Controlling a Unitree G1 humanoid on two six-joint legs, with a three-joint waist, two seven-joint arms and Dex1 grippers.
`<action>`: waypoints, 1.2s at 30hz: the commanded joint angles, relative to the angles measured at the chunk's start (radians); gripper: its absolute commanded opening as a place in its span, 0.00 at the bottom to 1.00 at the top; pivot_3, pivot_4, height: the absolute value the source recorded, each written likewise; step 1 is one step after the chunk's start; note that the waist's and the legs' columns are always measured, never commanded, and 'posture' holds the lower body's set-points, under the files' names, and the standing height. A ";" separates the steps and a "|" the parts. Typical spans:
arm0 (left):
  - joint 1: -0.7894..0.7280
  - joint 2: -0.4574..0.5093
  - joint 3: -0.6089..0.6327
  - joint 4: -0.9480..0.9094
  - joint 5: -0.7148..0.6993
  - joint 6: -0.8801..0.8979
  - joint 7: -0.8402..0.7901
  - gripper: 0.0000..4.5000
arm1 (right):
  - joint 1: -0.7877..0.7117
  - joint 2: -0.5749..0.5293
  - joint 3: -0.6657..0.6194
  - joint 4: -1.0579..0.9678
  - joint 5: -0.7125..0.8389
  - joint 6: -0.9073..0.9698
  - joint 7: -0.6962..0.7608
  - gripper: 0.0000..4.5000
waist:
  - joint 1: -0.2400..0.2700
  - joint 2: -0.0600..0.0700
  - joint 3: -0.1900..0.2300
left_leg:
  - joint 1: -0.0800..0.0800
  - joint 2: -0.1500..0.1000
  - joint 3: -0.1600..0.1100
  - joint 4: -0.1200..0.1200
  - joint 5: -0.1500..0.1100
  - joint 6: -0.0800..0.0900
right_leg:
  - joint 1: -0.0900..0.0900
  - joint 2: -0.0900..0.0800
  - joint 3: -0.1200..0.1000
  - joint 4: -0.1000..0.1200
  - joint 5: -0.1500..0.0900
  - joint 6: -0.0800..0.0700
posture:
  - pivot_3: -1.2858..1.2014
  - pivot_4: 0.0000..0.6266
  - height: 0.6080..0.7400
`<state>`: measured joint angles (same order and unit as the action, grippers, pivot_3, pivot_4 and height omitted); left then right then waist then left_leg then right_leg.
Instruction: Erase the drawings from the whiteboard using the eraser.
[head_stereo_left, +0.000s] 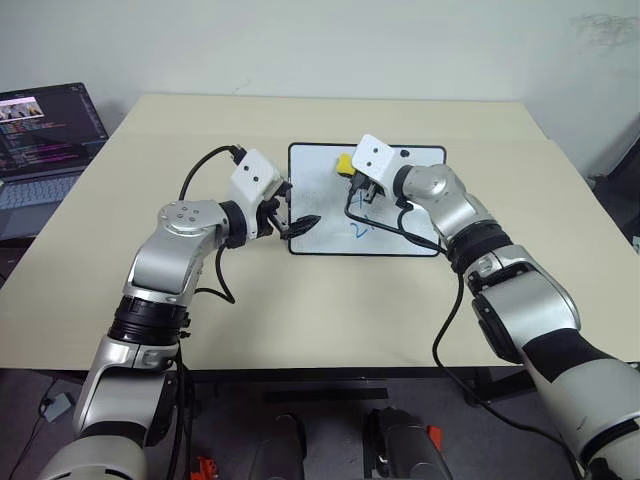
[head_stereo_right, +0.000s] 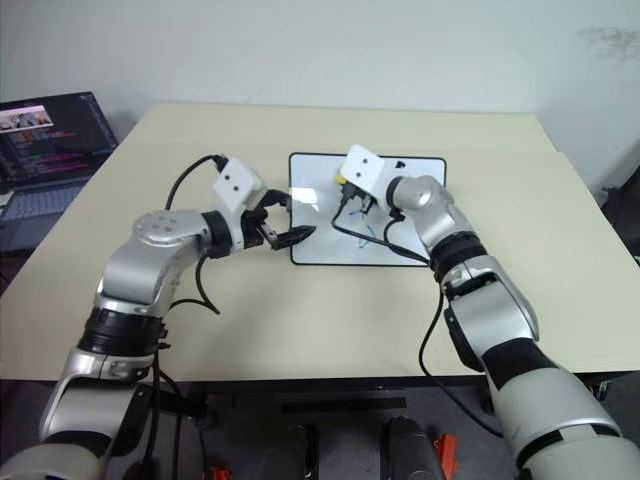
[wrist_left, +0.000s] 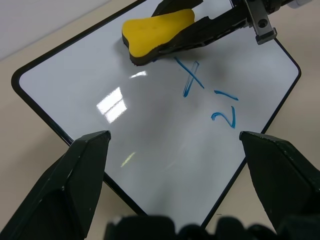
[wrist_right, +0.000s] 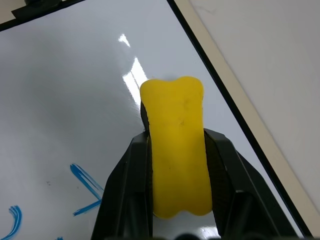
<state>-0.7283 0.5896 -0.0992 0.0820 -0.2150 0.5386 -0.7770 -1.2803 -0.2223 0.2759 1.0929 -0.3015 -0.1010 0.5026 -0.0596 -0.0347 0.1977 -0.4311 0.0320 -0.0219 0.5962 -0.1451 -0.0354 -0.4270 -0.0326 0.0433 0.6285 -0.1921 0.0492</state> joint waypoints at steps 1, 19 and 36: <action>-0.018 0.002 0.018 -0.014 0.004 -0.015 -0.005 1.00 | -0.035 -0.057 -0.021 0.004 -0.006 -0.002 -0.017 0.24 | 0.001 0.000 0.000 | 0.000 0.000 0.000 0.000 0.000 0.000 | 0.000 0.000 0.000 0.000 0.000 0.000 | 0.52 0.24 1.00; -0.018 -0.013 0.010 -0.018 0.005 -0.011 -0.006 1.00 | -0.006 -0.093 -0.001 -0.004 -0.004 -0.004 0.011 0.24 | -0.005 0.000 0.000 | 0.000 0.000 0.000 0.001 0.000 0.000 | 0.001 0.000 0.000 0.000 0.000 -0.001 | 0.52 0.24 1.00; -0.007 -0.013 0.004 -0.017 0.010 -0.009 -0.008 1.00 | -0.003 -0.038 -0.008 -0.001 -0.014 0.016 -0.010 0.24 | -0.018 0.000 0.000 | 0.001 0.000 -0.002 0.001 0.000 0.000 | 0.001 0.001 0.000 0.002 0.000 -0.001 | 0.52 0.24 1.00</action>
<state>-0.7194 0.5736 -0.1035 0.0878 -0.2113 0.5386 -0.7787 -1.2807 -0.2326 0.2772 1.1023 -0.3030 -0.0915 0.5085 -0.0773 -0.0347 0.1977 -0.4302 0.0323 -0.0235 0.5977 -0.1449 -0.0352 -0.4262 -0.0313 0.0434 0.6305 -0.1924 0.0486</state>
